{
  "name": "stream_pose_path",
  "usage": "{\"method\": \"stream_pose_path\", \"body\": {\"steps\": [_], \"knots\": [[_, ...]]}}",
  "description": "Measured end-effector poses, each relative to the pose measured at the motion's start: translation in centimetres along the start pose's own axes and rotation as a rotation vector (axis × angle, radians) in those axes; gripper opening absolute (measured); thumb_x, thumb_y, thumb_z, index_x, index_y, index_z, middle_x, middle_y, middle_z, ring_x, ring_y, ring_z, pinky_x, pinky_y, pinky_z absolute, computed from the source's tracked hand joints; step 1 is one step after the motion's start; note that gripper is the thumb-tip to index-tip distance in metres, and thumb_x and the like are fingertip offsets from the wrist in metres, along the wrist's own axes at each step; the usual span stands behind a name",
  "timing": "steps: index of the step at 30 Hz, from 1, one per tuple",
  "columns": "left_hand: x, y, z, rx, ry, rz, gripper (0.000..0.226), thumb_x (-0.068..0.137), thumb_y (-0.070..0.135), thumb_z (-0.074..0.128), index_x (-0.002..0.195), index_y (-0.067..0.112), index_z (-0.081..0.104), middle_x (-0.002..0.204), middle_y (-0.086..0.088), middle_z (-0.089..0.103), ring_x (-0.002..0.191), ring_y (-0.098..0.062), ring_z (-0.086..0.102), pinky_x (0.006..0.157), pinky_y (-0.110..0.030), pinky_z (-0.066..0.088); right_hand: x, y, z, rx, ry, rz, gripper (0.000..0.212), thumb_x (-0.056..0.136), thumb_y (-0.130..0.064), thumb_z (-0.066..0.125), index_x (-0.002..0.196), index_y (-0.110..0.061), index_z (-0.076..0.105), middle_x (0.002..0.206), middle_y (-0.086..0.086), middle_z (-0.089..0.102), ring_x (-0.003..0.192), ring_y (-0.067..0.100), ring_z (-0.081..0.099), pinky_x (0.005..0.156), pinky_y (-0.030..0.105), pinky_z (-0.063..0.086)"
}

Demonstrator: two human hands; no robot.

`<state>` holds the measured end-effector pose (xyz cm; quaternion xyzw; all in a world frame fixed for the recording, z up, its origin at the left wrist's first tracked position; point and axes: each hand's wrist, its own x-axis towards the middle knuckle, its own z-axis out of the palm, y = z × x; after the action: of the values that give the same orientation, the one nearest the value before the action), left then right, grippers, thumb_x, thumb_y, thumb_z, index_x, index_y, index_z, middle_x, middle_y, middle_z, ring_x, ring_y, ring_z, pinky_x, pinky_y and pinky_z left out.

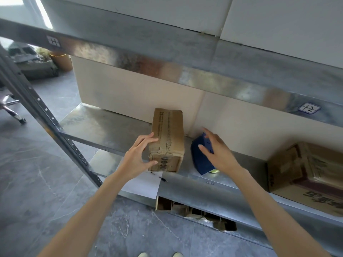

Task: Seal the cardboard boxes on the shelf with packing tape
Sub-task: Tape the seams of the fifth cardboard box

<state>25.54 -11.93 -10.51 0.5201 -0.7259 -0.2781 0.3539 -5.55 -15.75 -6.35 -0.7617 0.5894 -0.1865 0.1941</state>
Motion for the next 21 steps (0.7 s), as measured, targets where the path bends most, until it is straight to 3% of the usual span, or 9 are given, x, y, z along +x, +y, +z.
{"method": "stream_pose_path", "body": {"steps": [3, 5, 8, 10, 15, 21], "knots": [[0.2, 0.5, -0.8, 0.078, -0.025, 0.006, 0.070, 0.077, 0.031, 0.084, 0.137, 0.035, 0.048, 0.144, 0.030, 0.033, 0.127, 0.010, 0.038, 0.107, -0.040, 0.044, -0.4, -3.9, 0.2, 0.038, -0.023, -0.190, 0.071, 0.088, -0.061, 0.052, 0.150, -0.034, 0.030, 0.150, -0.007, 0.041, 0.136, 0.009, 0.038, 0.108, 0.026, 0.034], [0.4, 0.7, -1.2, 0.139, -0.023, 0.033, 0.071, 0.076, 0.044, 0.082, 0.138, 0.034, 0.049, 0.148, 0.029, 0.032, 0.136, 0.010, 0.031, 0.108, -0.036, 0.040, -0.3, -5.5, 1.0, 0.067, -0.058, -0.268, 0.080, 0.081, -0.068, 0.055, 0.149, -0.034, 0.032, 0.153, -0.010, 0.038, 0.139, 0.006, 0.033, 0.112, 0.028, 0.032], [0.5, 0.7, -1.6, 0.156, -0.067, 0.060, 0.081, 0.072, 0.068, 0.072, 0.141, 0.034, 0.048, 0.155, 0.029, 0.029, 0.145, 0.010, 0.015, 0.110, -0.034, 0.033, -0.1, -5.9, 2.4, 0.069, -0.108, -0.292, 0.083, 0.078, -0.058, 0.068, 0.149, -0.029, 0.036, 0.152, -0.008, 0.038, 0.142, 0.007, 0.030, 0.116, 0.034, 0.032], [0.6, 0.6, -1.7, 0.118, -0.090, 0.048, 0.085, 0.071, 0.077, 0.065, 0.141, 0.033, 0.048, 0.155, 0.029, 0.029, 0.145, 0.010, 0.014, 0.112, -0.034, 0.029, 0.1, -5.8, 3.0, 0.034, -0.107, -0.290, 0.083, 0.078, -0.054, 0.072, 0.148, -0.028, 0.038, 0.153, -0.007, 0.038, 0.143, 0.008, 0.029, 0.115, 0.035, 0.033], [1.1, -0.2, -1.5, 0.059, -0.026, 0.059, 0.070, 0.077, 0.072, 0.060, 0.134, 0.030, 0.057, 0.150, 0.024, 0.041, 0.141, 0.008, 0.030, 0.114, -0.040, 0.037, 0.3, -5.1, 4.1, -0.004, -0.038, -0.292, 0.070, 0.080, -0.051, 0.068, 0.142, -0.026, 0.047, 0.150, -0.006, 0.044, 0.143, 0.012, 0.031, 0.113, 0.039, 0.038], [1.1, -0.6, -1.0, 0.167, 0.034, 0.218, 0.054, 0.088, 0.048, 0.064, 0.131, 0.016, 0.060, 0.148, 0.009, 0.049, 0.139, -0.001, 0.040, 0.094, -0.038, 0.057, 0.5, -4.6, 5.1, -0.029, 0.081, -0.367, 0.055, 0.085, -0.035, 0.072, 0.135, -0.021, 0.056, 0.138, -0.001, 0.057, 0.134, 0.018, 0.046, 0.096, 0.043, 0.054]]}}
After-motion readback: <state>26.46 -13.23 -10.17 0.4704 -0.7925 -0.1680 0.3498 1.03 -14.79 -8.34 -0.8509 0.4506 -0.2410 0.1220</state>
